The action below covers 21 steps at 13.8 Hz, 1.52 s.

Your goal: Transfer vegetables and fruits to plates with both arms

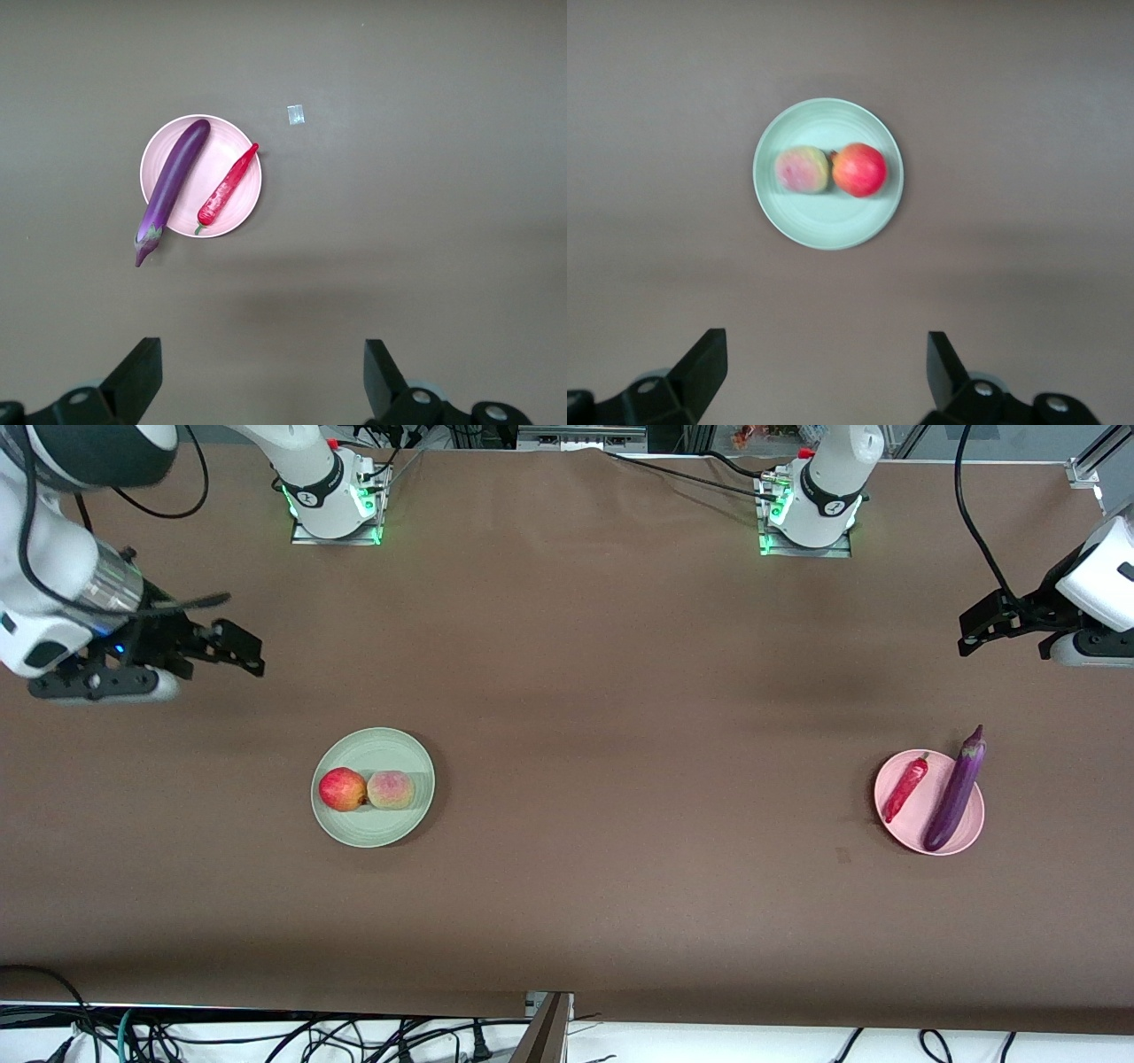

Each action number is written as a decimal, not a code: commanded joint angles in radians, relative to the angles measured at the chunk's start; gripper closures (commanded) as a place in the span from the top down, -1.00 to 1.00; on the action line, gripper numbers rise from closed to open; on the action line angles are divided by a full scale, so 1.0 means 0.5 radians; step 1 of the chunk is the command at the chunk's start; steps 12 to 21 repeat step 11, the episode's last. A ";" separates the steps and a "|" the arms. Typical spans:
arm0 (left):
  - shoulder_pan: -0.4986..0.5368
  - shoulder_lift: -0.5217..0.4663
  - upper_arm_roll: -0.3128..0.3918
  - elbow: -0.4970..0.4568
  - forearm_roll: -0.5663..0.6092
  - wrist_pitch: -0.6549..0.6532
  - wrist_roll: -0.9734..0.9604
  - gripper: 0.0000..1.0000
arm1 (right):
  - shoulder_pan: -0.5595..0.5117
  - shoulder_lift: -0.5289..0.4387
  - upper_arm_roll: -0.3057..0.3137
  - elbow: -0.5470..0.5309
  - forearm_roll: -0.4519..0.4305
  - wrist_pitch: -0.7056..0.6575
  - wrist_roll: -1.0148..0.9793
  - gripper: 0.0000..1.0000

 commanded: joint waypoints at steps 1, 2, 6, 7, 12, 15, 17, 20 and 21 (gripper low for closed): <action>0.055 -0.005 0.016 0.019 0.002 -0.012 0.259 1.00 | 0.009 -0.182 0.020 -0.208 -0.091 0.016 0.018 0.99; 0.108 -0.008 0.016 0.015 -0.001 -0.028 0.348 1.00 | -0.027 -0.185 0.029 -0.196 -0.091 -0.011 0.008 0.99; 0.117 -0.005 0.010 0.037 -0.004 -0.031 0.355 1.00 | -0.410 -0.176 0.372 -0.162 -0.088 -0.030 0.002 0.99; 0.114 -0.002 0.007 0.037 -0.001 -0.031 0.355 1.00 | -0.505 -0.164 0.443 -0.144 -0.088 -0.030 -0.001 0.99; 0.105 0.007 -0.002 0.065 -0.001 -0.034 0.349 1.00 | -0.656 -0.157 0.551 -0.128 -0.088 -0.036 -0.050 0.99; 0.105 0.007 -0.002 0.065 -0.001 -0.034 0.349 1.00 | -0.656 -0.157 0.551 -0.128 -0.088 -0.036 -0.050 0.99; 0.105 0.007 -0.002 0.065 -0.001 -0.034 0.349 1.00 | -0.656 -0.157 0.551 -0.128 -0.088 -0.036 -0.050 0.99; 0.105 0.007 -0.002 0.065 -0.001 -0.034 0.349 1.00 | -0.656 -0.157 0.551 -0.128 -0.088 -0.036 -0.050 0.99; 0.105 0.007 -0.002 0.065 -0.001 -0.034 0.349 1.00 | -0.656 -0.157 0.551 -0.128 -0.088 -0.036 -0.050 0.99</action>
